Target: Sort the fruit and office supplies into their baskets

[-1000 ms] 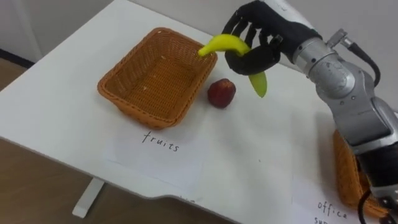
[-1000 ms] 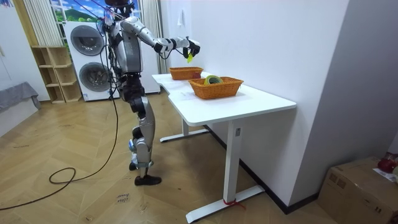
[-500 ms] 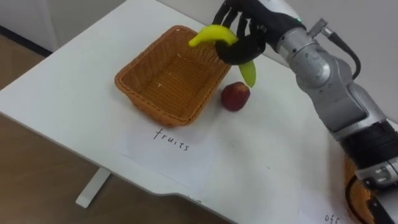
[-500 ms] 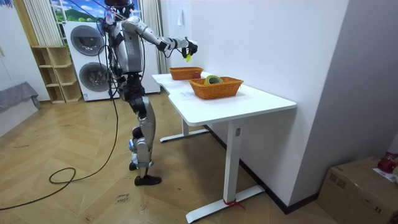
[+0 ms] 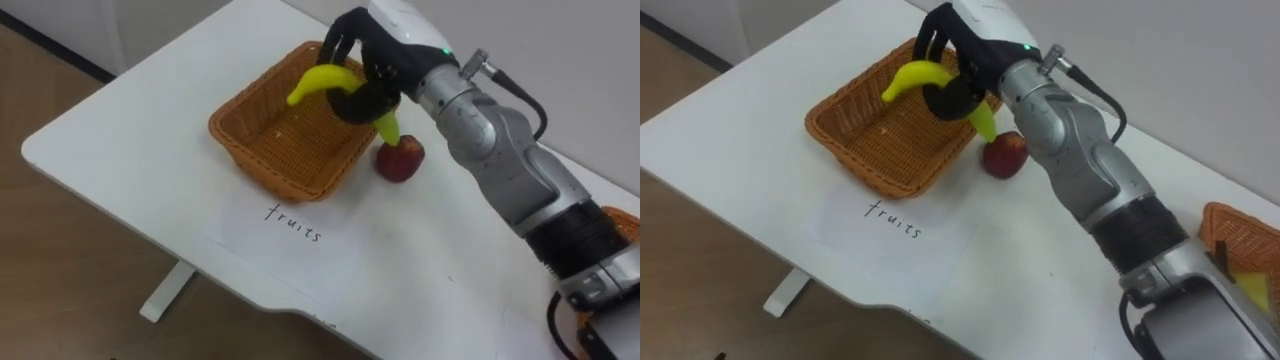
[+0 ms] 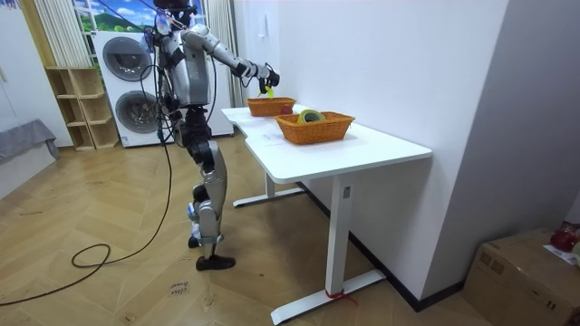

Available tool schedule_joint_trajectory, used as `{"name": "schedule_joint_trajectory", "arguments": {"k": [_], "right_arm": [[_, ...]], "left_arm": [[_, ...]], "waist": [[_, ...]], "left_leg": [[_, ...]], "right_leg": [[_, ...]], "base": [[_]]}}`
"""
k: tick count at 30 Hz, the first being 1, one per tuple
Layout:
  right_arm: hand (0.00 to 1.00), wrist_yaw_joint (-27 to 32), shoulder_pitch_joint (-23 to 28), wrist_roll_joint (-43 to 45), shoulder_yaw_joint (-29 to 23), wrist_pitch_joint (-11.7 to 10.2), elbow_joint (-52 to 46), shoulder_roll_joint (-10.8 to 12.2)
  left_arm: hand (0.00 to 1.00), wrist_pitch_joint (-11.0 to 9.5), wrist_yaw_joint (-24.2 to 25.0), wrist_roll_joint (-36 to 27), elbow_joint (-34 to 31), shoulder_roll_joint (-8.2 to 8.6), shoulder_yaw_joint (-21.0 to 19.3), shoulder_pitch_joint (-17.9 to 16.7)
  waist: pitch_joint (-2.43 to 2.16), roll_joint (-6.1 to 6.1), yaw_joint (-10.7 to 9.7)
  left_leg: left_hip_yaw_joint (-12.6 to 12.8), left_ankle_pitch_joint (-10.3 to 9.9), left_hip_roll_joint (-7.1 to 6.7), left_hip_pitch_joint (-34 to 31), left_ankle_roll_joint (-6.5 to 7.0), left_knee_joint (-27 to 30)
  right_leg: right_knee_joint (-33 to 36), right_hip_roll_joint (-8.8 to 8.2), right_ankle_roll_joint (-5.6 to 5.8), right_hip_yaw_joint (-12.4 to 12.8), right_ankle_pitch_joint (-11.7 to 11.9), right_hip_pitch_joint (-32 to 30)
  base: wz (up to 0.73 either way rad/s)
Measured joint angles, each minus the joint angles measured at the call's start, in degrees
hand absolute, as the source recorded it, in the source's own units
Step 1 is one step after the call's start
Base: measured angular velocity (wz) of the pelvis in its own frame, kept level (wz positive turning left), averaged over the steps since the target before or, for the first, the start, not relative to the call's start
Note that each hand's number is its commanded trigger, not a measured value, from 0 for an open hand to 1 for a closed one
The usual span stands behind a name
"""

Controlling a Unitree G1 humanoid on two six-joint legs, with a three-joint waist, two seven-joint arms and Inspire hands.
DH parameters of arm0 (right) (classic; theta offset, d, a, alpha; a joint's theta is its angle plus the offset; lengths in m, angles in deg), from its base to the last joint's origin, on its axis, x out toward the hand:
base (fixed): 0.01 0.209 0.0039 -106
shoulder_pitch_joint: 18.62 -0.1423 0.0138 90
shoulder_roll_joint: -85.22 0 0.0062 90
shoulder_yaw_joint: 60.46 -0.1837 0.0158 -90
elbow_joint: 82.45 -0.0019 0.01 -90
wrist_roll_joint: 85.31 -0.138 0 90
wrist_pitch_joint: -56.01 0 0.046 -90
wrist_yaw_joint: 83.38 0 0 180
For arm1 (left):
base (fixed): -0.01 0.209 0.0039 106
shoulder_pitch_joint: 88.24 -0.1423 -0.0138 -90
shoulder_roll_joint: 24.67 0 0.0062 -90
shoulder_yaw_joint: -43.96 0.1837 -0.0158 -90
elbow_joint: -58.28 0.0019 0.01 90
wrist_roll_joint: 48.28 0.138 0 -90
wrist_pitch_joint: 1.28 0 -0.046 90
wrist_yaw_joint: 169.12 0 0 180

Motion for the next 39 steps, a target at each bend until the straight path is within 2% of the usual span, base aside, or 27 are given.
{"name": "schedule_joint_trajectory", "arguments": {"k": [4, 5, 17, 18, 19, 20, 21, 28, 39], "right_arm": [[1.00, -0.13, -0.07, 0.29, 0.80, 0.01, 0.22, 2.06], [1.00, -0.12, -0.15, 0.26, 0.80, 0.01, 0.22, 2.43], [1.00, 1.74, -1.02, -0.06, 0.94, -0.62, 2.04, 3.65], [0.78, 1.95, -1.02, -0.06, 0.95, -0.62, 2.35, 3.68], [0.46, 2.03, -1.02, -0.06, 0.95, -0.62, 2.37, 3.68], [0.07, 2.36, -1.02, -0.06, 0.95, -0.63, 2.37, 3.68], [0.00, 2.72, -1.03, -0.06, 0.95, -0.64, 2.37, 3.67], [0.00, 3.12, -1.07, -0.34, 0.98, -0.79, 2.37, 3.68], [0.00, 3.13, -1.07, -0.33, 0.98, -0.78, 2.39, 3.67]], "left_arm": [[0.00, 0.01, 1.11, -0.02, 0.00, -0.10, 0.02, 0.07], [0.00, 0.01, 1.35, -0.02, 0.00, -0.10, 0.02, 0.22], [0.00, -0.04, 2.26, -0.04, 0.00, -0.11, 0.66, 0.57], [0.00, -0.03, 2.26, -0.04, 0.00, -0.14, 0.66, 0.59], [0.00, -0.03, 2.26, -0.04, 0.00, -0.15, 0.66, 0.59], [0.00, -0.03, 2.26, -0.04, 0.00, -0.15, 0.66, 0.57], [0.00, -0.03, 2.26, -0.04, 0.00, -0.16, 0.66, 0.58], [0.00, -0.03, 2.26, -0.04, -0.01, -0.16, 0.91, 0.76], [0.00, 0.02, 2.43, -0.03, -0.06, -0.14, 1.00, 0.92]], "waist": [[-0.09, -0.12, 0.66], [-0.18, -0.25, 0.65], [0.00, -0.06, 1.14], [0.01, -0.08, 1.15], [0.02, -0.08, 1.14], [0.04, -0.10, 1.14], [0.07, -0.13, 1.14], [0.40, -0.45, 1.14], [0.42, -0.42, 1.11]], "left_leg": [[-0.16, 0.00, -0.02, -0.53, 0.00, 0.09], [-0.69, 0.00, -0.09, -0.89, 0.00, 0.33], [-1.33, 0.00, -0.49, -1.98, 0.01, 1.12], [-1.34, 0.00, -0.50, -2.06, 0.01, 1.20], [-1.35, 0.00, -0.50, -2.09, 0.01, 1.24], [-1.35, 0.00, -0.50, -2.12, 0.01, 1.29], [-1.35, 0.00, -0.51, -2.14, 0.01, 1.34], [-1.22, 0.00, -0.52, -2.25, 0.00, 1.65], [-1.06, 0.00, -0.50, -2.11, 0.00, 1.65]], "right_leg": [[0.00, -0.03, 0.00, -0.27, 0.00, -0.37], [0.00, -0.09, 0.00, -0.99, 0.00, -0.50], [0.08, -0.46, 0.10, -1.44, -0.06, -0.56], [0.08, -0.46, 0.10, -1.45, -0.06, -0.57], [0.08, -0.46, 0.10, -1.45, -0.06, -0.59], [0.08, -0.46, 0.10, -1.45, -0.06, -0.60], [0.08, -0.46, 0.10, -1.46, -0.06, -0.60], [0.08, -0.47, 0.10, -1.44, -0.06, -0.65], [0.05, -0.45, 0.10, -1.43, -0.06, -0.68]], "base": [[0.02], [0.19], [0.04], [0.00], [0.00], [0.00], [0.00], [0.00], [0.00]]}}
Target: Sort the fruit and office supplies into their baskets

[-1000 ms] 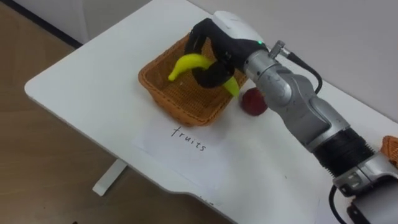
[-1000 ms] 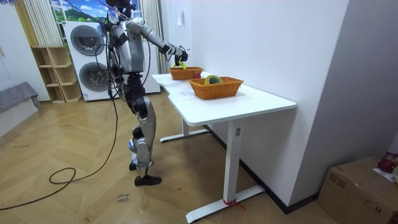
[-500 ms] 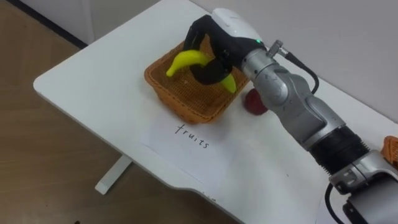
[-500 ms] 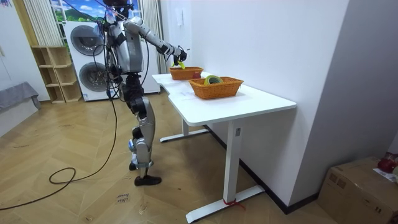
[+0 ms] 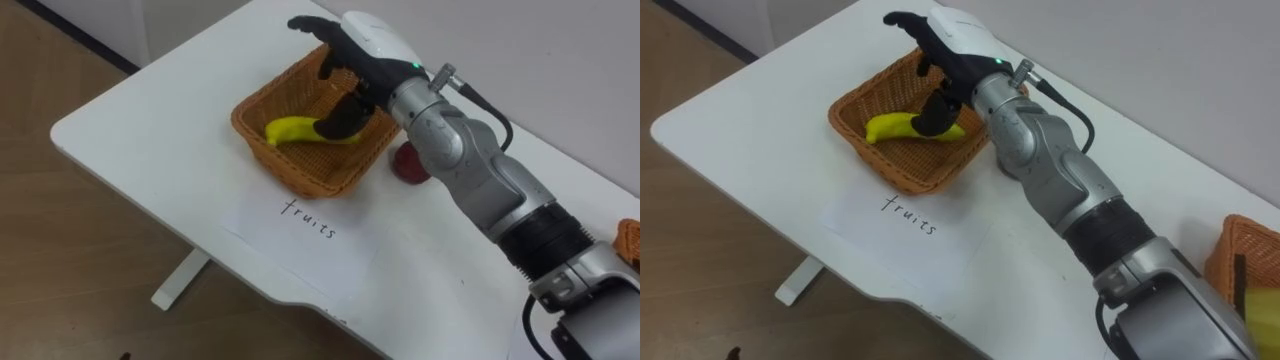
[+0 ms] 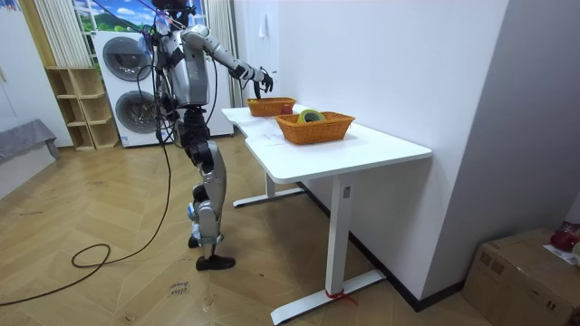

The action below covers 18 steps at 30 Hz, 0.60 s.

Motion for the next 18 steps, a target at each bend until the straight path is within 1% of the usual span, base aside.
{"name": "schedule_joint_trajectory", "arguments": {"k": [5, 10, 14, 18], "right_arm": [[0.00, 0.00, 0.01, 0.31, 0.00, 0.05, 0.05, -0.01], [0.00, 0.00, 0.01, 0.34, 0.00, 0.07, 0.05, -0.01], [0.00, 0.01, 0.01, 0.42, 0.00, 0.07, 0.04, -0.01], [0.00, 0.02, 0.01, 0.42, 0.00, 0.07, 0.04, -0.01]], "left_arm": [[0.00, 0.30, 0.07, 0.03, -1.22, -0.02, -0.08, -0.14], [0.00, 0.51, 0.03, 0.06, -1.74, -0.02, -0.07, -0.11], [0.00, 1.13, -0.56, 0.08, -1.74, -0.03, -0.07, -0.06], [0.00, 1.14, -0.93, 0.09, -1.74, -0.05, -0.07, -0.07]], "waist": [[0.12, 0.18, -0.02], [0.10, 0.20, -0.02], [0.07, 0.24, -0.04], [-0.01, 0.41, -0.03]], "left_leg": [[0.03, 0.00, 0.01, -0.05, 0.00, 0.02], [0.14, 0.00, 0.02, 0.12, 0.00, 0.08], [0.25, 0.00, 0.03, 0.23, 0.00, 0.13], [0.27, 0.00, 0.03, 0.30, 0.00, 0.13]], "right_leg": [[-0.02, 0.02, 0.00, 0.00, 0.00, -0.04], [-0.03, 0.02, 0.00, 0.05, 0.00, -0.08], [-0.03, 0.02, 0.00, 0.09, 0.00, -0.08], [-0.03, 0.02, 0.00, 0.10, 0.00, -0.02]], "base": [[0.00], [0.00], [0.00], [0.00]]}}
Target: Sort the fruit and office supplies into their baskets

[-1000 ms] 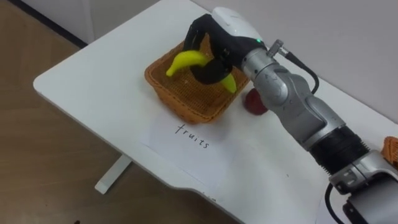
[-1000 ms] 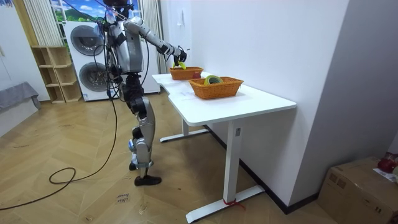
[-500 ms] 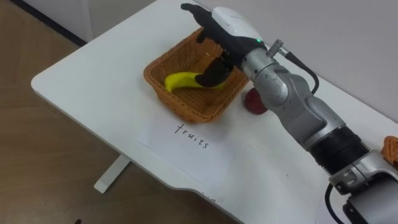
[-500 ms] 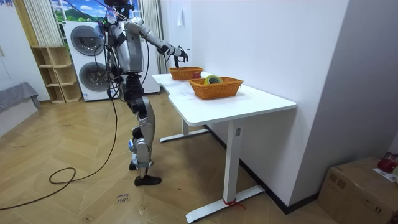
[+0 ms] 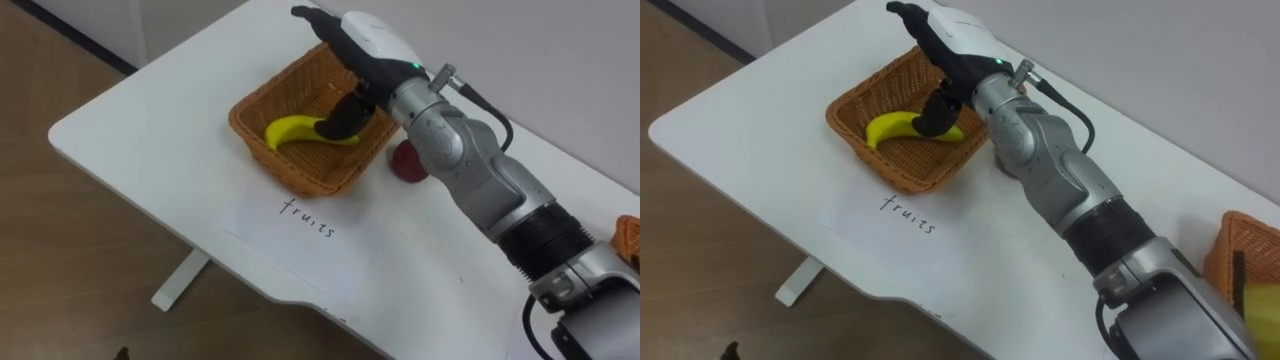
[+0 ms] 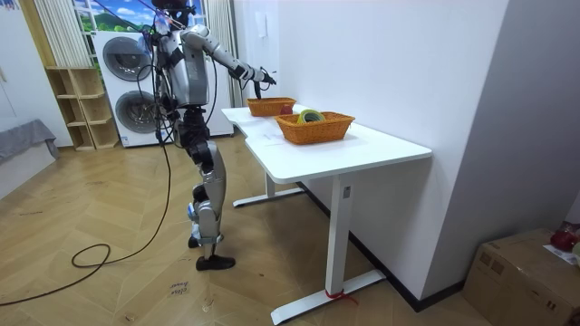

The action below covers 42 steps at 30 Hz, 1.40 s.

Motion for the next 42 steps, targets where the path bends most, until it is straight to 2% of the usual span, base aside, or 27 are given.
{"name": "schedule_joint_trajectory", "arguments": {"k": [4, 9, 12, 18, 22, 25, 29, 39, 42], "right_arm": [[0.00, 0.01, 0.00, 0.00, 0.00, 0.00, 0.00, 0.00], [0.00, 0.03, 0.00, -2.07, -0.07, 0.04, 0.01, -0.03], [0.00, 0.09, 0.00, -2.97, -0.27, 0.07, 0.00, -0.04], [0.00, 0.55, 0.03, -5.07, -2.72, 0.03, -0.27, -0.05], [0.00, 2.81, 0.04, -5.59, -5.83, -0.42, -1.58, -0.04], [0.00, 4.89, 0.28, -5.96, -7.68, -1.01, -1.83, -0.05], [0.00, 5.63, 1.64, -8.56, -10.02, -1.28, -4.69, -0.22], [0.00, 5.69, 2.28, -9.78, -11.79, 0.54, -4.90, -0.50], [0.00, 5.69, 2.28, -10.06, -12.67, 0.70, -4.95, -0.49]], "left_arm": [[0.00, 0.01, -0.61, 0.03, 0.00, 0.00, 0.00, 0.00], [0.00, 0.31, -1.14, 1.22, 0.01, 0.04, -0.02, -0.55], [0.00, 0.49, -1.64, 1.53, 0.10, 0.19, -0.04, -1.16], [0.00, 1.15, -1.87, 1.46, 0.21, 1.19, -0.08, -2.27], [0.00, 1.20, -1.81, 1.37, 0.26, 2.24, -0.50, -2.53], [0.00, 1.20, -1.82, 1.05, 0.39, 2.74, -0.53, -2.60], [0.00, 1.23, -1.78, 1.04, 0.12, 3.40, -1.73, -2.80], [0.00, 2.59, -2.16, 1.02, -0.08, 3.44, -2.13, -2.92], [0.00, 2.59, -2.32, 0.98, 0.01, 3.55, -2.07, -2.89]], "waist": [[-0.06, 0.08, 0.00], [-0.38, 0.16, -0.08], [-0.37, 0.30, -0.28], [-0.34, 0.81, -0.95], [-0.64, 1.62, -1.86], [-1.14, 2.55, -2.99], [-1.51, 3.36, -5.03], [-1.60, 4.75, -8.83], [-1.79, 5.27, -9.76]], "left_leg": [[0.07, 0.00, 0.00, 0.03, 0.00, 0.09], [-0.09, 0.00, -0.02, 0.18, 0.00, 0.14], [-0.19, 0.00, -0.06, 0.47, 0.00, 0.23], [-0.24, 0.00, -0.12, 0.86, 0.00, 0.19], [-0.20, 0.00, -0.13, 0.89, 0.00, 0.24], [-0.13, 0.00, -0.09, 1.47, 0.00, 0.18], [0.00, 0.00, -0.07, 1.79, 0.00, -0.21], [1.48, -0.01, -0.01, 2.06, 0.01, -0.22], [1.62, -0.01, -0.01, 2.21, 0.02, -0.15]], "right_leg": [[0.00, -0.01, 0.00, 0.01, 0.00, 0.06], [-0.01, -0.03, 0.00, 0.00, 0.00, 0.12], [-0.02, -0.03, 0.00, 0.06, 0.00, 0.49], [-0.01, -0.12, 0.00, 0.06, 0.00, 0.99], [0.00, -0.11, -0.01, 0.15, 0.01, 1.14], [-0.06, -0.09, -0.01, 0.34, 0.01, 1.85], [0.01, -0.07, -0.01, 0.72, 0.01, 2.07], [0.11, -0.09, -0.02, 1.90, 0.01, 1.73], [0.12, -0.07, -0.02, 2.20, 0.02, 1.71]], "base": [[0.00], [0.00], [0.00], [0.00], [0.00], [0.00], [-0.02], [-0.06], [-0.01]]}}
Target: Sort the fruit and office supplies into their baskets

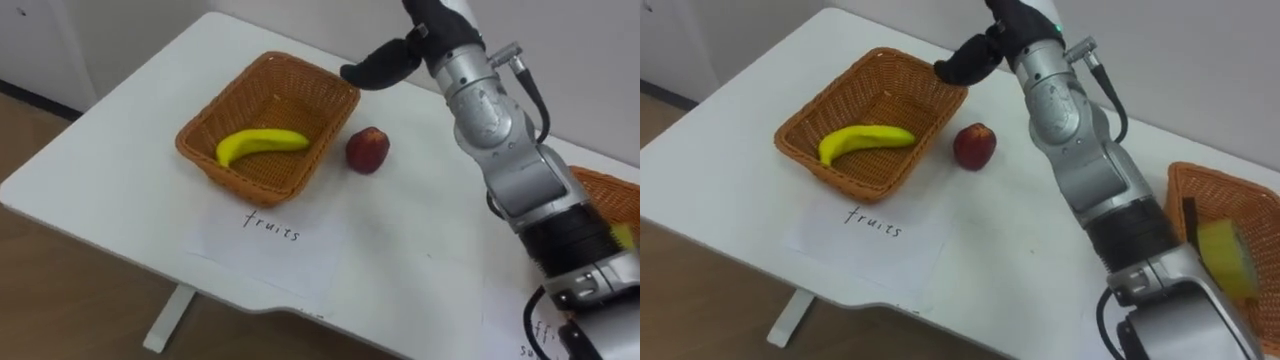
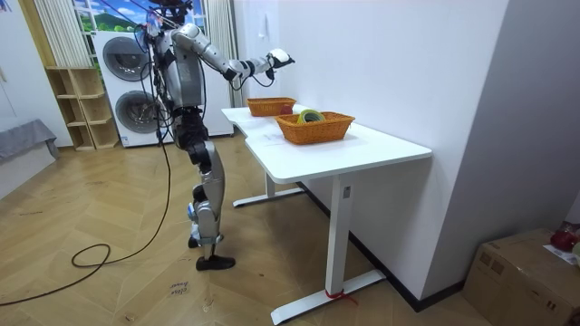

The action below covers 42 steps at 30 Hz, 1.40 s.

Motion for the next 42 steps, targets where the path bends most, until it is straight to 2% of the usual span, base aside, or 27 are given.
{"name": "schedule_joint_trajectory", "arguments": {"k": [5, 9, 12, 13, 15, 16, 19, 23, 29, 35, 42], "right_arm": [[0.00, 0.27, 0.05, -3.82, -1.18, 0.00, 0.00, -0.22], [0.00, 0.27, 0.94, -5.93, -1.47, 0.00, -0.04, -0.37], [0.00, 0.46, 1.95, -8.67, -1.69, -0.02, 0.06, -0.37], [0.00, 0.64, 2.60, -10.62, -2.39, -0.05, 0.39, -0.24], [0.00, 1.25, 3.46, -12.98, -3.45, -0.05, 1.54, 0.19], [0.00, 1.35, 3.69, -14.40, -3.44, -0.02, 3.07, 0.24], [0.00, 0.99, 5.38, -17.39, -3.48, 0.02, 3.91, 0.41], [0.00, 0.79, 6.28, -27.29, -3.62, 0.13, 5.22, 0.53], [0.00, 0.66, 6.43, -32.91, -3.72, 0.03, 8.97, 0.80], [0.00, 0.13, 7.90, -37.87, -3.72, 0.03, 13.16, 1.46], [0.00, -1.03, 7.97, -38.99, -3.72, -0.01, 14.16, 1.46]], "left_arm": [[0.00, -0.12, -0.02, -1.14, 0.14, 0.97, 0.10, 0.43], [0.00, -0.27, -0.02, -1.17, 0.44, 1.14, 0.09, 0.59], [0.00, -0.34, -0.02, -1.15, 1.73, 1.43, 0.27, 0.65], [0.00, -0.31, -0.01, -1.19, 1.87, 1.42, 0.43, 0.67], [0.00, -0.31, 0.00, -1.21, 1.87, 1.62, 0.66, 0.67], [0.00, -0.30, 0.03, -1.18, 2.08, 1.74, 0.88, 0.66], [0.00, -0.02, 0.12, -1.15, 2.39, 1.89, 1.68, 0.52], [0.00, 0.35, 0.15, -1.33, 2.41, 2.44, 2.15, 0.37], [0.00, 0.34, 0.14, -2.29, 2.43, 2.82, 2.16, 0.41], [0.00, 0.21, 0.45, -2.56, 2.62, 2.88, 2.38, 0.56], [0.00, 0.19, 0.51, -2.57, 2.55, 2.89, 2.39, 0.53]], "waist": [[-0.22, 1.28, -0.13], [-0.28, 1.48, -1.14], [-0.09, 1.84, -1.64], [0.12, 2.17, -1.64], [0.12, 2.18, -1.53], [0.30, 2.43, -1.55], [0.30, 2.44, -1.57], [0.59, 3.47, -1.57], [0.09, 4.58, -1.49], [0.07, 4.61, -1.19], [0.02, 4.76, -1.29]], "left_leg": [[1.33, 0.10, 0.10, 1.01, 0.15, -0.71], [1.29, 0.12, 0.12, 1.57, 0.17, -0.94], [1.30, 0.13, 0.05, 2.33, 0.21, -1.06], [1.21, 0.13, 0.05, 2.68, 0.21, -1.24], [1.27, 0.19, 0.04, 2.96, 0.29, -1.56], [1.28, 0.19, 0.03, 2.96, 0.30, -1.57], [1.27, 0.18, 0.02, 2.78, 0.30, -1.83], [1.46, 0.19, 0.02, 2.77, 0.31, -1.75], [1.64, 0.20, 0.10, 2.60, 0.30, -1.64], [1.70, 0.21, 0.03, 1.83, 0.32, -1.61], [1.56, 0.25, 0.03, 0.88, 0.36, -1.51]], "right_leg": [[0.05, -0.01, 0.00, 0.91, 0.00, 0.07], [0.04, -0.04, 0.00, 0.89, 0.00, 0.42], [-0.08, -0.04, 0.02, 0.90, 0.00, 1.18], [-0.08, -0.04, 0.02, 0.90, 0.00, 1.30], [-0.07, -0.04, 0.02, 0.90, 0.00, 1.37], [-0.06, -0.06, 0.02, 0.89, 0.00, 1.55], [-0.05, -0.04, 0.03, 0.88, -0.01, 1.55], [-0.05, -0.03, 0.03, 0.98, -0.01, 1.55], [-0.07, 0.05, 0.03, 0.90, -0.01, 1.23], [-0.07, -0.04, 0.03, 0.88, -0.01, 0.54], [-0.07, -0.10, 0.03, 0.55, -0.01, -0.28]], "base": [[-0.11], [-0.02], [0.00], [-0.03], [-0.02], [0.00], [0.00], [0.00], [0.00], [0.00], [0.00]]}}
